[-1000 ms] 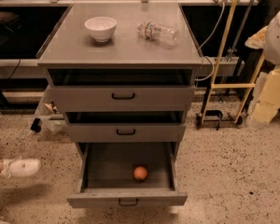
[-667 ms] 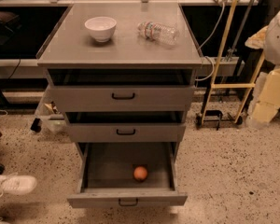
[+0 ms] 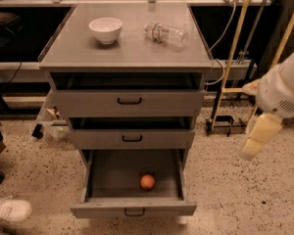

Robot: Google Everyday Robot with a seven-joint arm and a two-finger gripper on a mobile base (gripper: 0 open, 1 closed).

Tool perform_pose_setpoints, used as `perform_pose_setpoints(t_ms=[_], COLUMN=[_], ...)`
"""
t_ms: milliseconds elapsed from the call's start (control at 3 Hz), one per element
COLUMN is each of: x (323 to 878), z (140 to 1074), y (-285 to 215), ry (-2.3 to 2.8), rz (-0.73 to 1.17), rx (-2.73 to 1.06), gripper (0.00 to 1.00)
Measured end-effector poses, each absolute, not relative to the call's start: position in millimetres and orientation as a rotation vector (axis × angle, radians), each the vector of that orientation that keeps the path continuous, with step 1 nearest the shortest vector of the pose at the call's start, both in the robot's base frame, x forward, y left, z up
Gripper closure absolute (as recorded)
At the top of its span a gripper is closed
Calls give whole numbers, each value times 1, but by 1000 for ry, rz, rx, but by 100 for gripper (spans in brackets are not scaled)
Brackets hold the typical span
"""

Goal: Pick orange from bottom drawer and place on counter

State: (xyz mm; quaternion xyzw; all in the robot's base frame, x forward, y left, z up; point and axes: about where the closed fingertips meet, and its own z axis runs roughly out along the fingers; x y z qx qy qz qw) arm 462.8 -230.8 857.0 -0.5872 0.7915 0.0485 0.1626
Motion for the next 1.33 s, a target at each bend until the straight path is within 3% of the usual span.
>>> perform_pose_setpoints(t_ms=[667, 1333], x=[483, 481], z=[642, 621], y=[-281, -279], ry=[2429, 2444], rz=[348, 395], rx=[-1546, -1546], gripper=[0, 0])
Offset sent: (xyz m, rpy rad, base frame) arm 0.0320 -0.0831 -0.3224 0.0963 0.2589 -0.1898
